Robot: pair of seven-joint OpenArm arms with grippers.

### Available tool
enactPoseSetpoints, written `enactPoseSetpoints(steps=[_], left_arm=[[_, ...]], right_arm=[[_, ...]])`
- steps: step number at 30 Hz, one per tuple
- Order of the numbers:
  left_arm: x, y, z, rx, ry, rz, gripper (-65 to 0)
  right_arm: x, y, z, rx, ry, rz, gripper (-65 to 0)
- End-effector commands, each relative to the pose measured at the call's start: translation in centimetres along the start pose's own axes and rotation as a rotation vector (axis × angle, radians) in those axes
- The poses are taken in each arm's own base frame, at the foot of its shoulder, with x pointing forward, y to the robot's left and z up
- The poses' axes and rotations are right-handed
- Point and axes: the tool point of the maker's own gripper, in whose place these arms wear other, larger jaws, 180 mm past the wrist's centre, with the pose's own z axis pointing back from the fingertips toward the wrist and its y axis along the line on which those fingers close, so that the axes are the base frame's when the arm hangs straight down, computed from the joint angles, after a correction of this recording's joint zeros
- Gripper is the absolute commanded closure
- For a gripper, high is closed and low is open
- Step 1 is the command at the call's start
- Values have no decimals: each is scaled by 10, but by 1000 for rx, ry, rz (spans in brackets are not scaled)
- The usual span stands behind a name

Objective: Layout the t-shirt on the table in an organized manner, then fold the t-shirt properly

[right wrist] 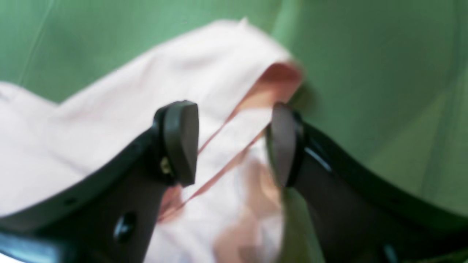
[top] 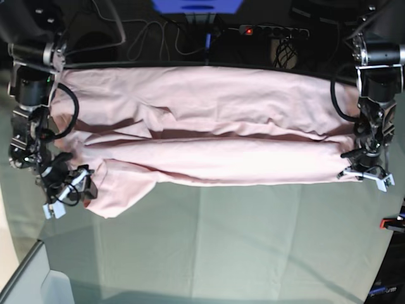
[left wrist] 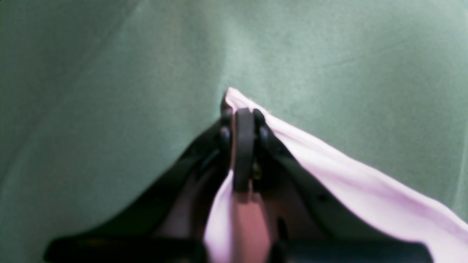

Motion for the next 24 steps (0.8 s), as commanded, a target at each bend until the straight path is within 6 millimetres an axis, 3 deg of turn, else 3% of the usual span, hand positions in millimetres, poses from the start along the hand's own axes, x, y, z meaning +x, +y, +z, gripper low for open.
enactPoseSetpoints(steps=[1,10,15,24], left_arm=[[25,3,-1,4,-56,-6,-1],[25,3,-1,4,-56,-6,-1],[25,4,-1,5,-57,-2,-1],[25,3,-1,4,-56,-6,-1]], right_arm=[[22,-3,1,2,-55,7,-326],[17,-3,1,2,-47,0,-326],[-7,-17,3,-13,13,-34,-326],[-12,-13,4,-8,-42,-45,-324]])
